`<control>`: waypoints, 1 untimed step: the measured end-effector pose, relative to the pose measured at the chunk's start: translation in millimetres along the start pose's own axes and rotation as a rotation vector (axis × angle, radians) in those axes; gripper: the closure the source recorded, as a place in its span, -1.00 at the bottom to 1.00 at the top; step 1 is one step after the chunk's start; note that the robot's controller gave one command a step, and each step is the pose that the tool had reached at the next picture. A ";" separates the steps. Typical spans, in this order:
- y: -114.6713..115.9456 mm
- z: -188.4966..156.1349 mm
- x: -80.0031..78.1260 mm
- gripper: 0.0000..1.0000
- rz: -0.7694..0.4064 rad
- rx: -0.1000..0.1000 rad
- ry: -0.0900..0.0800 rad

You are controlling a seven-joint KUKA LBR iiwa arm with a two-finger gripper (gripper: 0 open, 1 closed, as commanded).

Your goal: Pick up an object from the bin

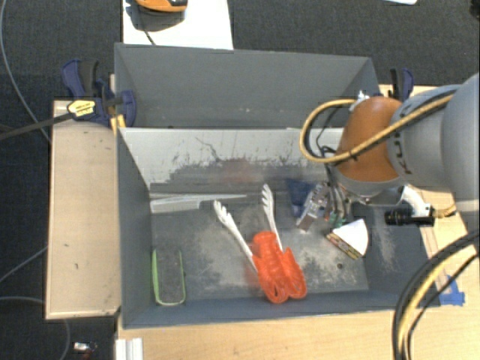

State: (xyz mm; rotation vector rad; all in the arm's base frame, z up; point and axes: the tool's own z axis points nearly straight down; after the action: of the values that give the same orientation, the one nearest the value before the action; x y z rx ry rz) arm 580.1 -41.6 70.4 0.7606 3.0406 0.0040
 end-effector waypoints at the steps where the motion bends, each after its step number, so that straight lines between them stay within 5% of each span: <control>1: 0.1 0.0 0.0 1.00 -0.001 0.000 0.000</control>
Offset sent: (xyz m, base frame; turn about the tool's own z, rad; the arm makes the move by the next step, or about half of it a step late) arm 0.0001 0.0002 0.0410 -0.0010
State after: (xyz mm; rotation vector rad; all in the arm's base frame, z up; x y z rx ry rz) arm 580.2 -41.5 70.4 0.7585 3.0411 0.0039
